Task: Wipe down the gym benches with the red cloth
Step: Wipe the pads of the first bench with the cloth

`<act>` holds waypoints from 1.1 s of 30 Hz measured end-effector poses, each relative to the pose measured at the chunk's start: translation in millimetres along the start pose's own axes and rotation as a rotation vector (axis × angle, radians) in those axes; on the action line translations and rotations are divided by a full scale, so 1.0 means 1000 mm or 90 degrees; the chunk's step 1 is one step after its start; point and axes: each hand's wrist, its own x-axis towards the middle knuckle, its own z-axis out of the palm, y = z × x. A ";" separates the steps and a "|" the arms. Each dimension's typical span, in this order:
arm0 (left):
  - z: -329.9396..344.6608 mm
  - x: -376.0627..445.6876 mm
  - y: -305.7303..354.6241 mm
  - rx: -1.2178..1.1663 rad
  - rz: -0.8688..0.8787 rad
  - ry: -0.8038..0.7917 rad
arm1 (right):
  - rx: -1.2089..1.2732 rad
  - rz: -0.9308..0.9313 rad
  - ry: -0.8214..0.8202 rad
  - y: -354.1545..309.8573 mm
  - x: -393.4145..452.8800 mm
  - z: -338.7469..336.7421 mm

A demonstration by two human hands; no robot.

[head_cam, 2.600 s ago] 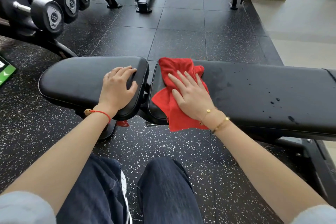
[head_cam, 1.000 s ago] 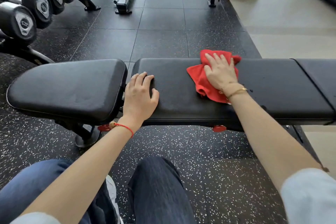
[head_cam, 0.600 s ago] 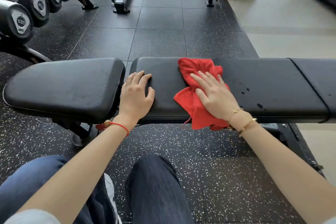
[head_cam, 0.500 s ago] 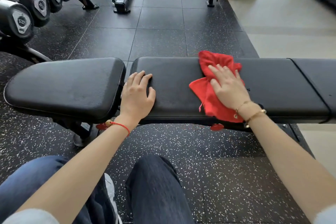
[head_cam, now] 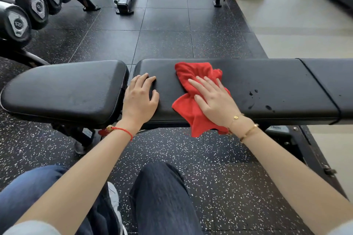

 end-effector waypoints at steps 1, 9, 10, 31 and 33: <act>0.000 -0.001 0.000 0.002 0.000 -0.001 | 0.001 0.024 0.008 0.012 -0.005 -0.003; 0.001 -0.001 0.005 0.024 0.000 0.000 | -0.008 0.312 0.000 0.095 0.070 -0.025; 0.001 0.000 0.005 0.024 -0.001 0.003 | -0.009 0.315 -0.003 0.092 0.081 -0.025; 0.004 0.002 0.008 0.053 0.000 0.014 | -0.061 0.272 -0.010 0.059 0.092 -0.013; 0.004 0.002 0.007 0.048 0.000 0.023 | -0.071 0.168 -0.013 0.020 0.094 -0.001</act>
